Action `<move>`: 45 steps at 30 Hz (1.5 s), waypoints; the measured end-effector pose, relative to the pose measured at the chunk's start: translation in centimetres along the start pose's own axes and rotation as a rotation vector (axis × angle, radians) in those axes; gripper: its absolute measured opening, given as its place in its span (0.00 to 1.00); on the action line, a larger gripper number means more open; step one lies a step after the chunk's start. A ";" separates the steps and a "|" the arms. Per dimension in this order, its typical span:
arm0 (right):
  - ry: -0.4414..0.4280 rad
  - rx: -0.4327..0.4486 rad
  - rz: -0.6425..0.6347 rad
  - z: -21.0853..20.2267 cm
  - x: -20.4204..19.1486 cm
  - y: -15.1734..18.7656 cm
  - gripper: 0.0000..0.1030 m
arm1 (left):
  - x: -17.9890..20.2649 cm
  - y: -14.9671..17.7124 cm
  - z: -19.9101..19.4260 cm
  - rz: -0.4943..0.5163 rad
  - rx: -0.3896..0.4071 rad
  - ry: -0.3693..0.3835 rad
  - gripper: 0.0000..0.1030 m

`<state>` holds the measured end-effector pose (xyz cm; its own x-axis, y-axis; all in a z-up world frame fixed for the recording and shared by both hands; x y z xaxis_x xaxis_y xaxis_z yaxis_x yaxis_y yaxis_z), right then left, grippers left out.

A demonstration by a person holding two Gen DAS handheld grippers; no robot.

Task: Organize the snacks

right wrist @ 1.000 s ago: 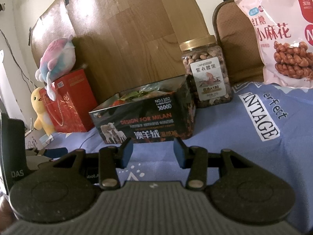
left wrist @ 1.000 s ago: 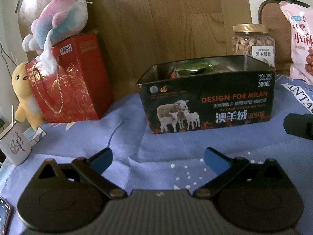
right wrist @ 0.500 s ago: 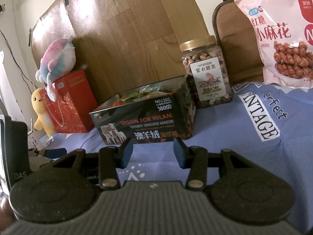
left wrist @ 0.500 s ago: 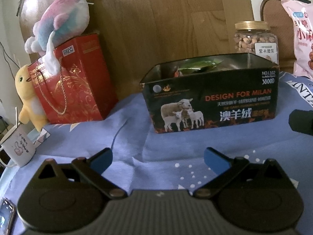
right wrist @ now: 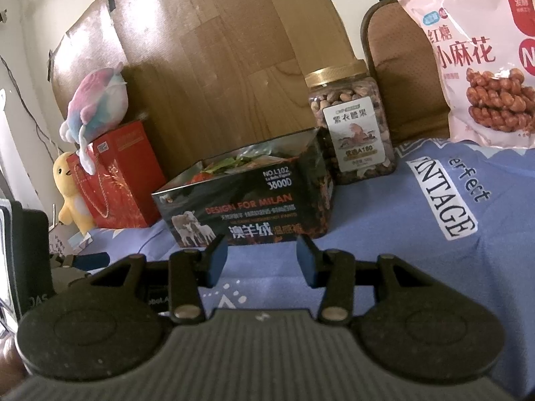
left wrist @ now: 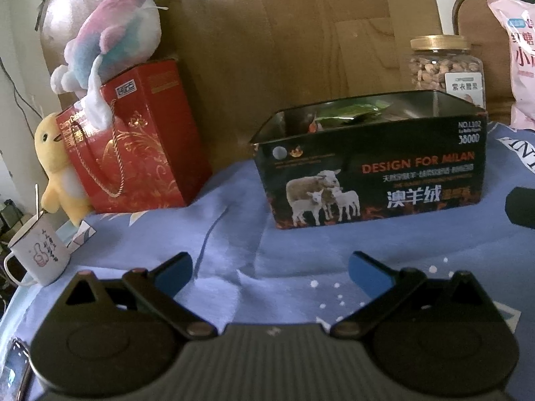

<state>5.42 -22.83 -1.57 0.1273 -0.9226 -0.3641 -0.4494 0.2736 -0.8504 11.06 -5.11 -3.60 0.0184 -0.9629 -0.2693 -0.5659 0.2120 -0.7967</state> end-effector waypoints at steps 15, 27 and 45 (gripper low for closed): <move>-0.002 -0.005 0.005 0.1 0.1 0.0 0.47 | 0.0 0.0 0.1 0.000 -0.002 -0.004 1.00; -0.002 -0.002 0.005 0.1 0.1 0.0 0.47 | -0.4 0.0 0.1 -0.012 0.003 -0.016 1.00; -0.001 0.000 0.009 0.1 0.1 0.0 0.46 | -0.1 0.1 0.2 -0.009 -0.007 0.010 1.00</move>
<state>5.49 -22.95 -1.63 0.1245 -0.9199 -0.3720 -0.4503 0.2817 -0.8473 11.16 -4.97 -3.77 0.0154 -0.9665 -0.2564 -0.5716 0.2019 -0.7953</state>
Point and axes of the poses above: each gripper's, at about its wrist camera, not at the fingertips, and z roughly the way its jaws point, x to its right, y to its underside, the point moved 3 cm from there along z, roughly the way its jaws point
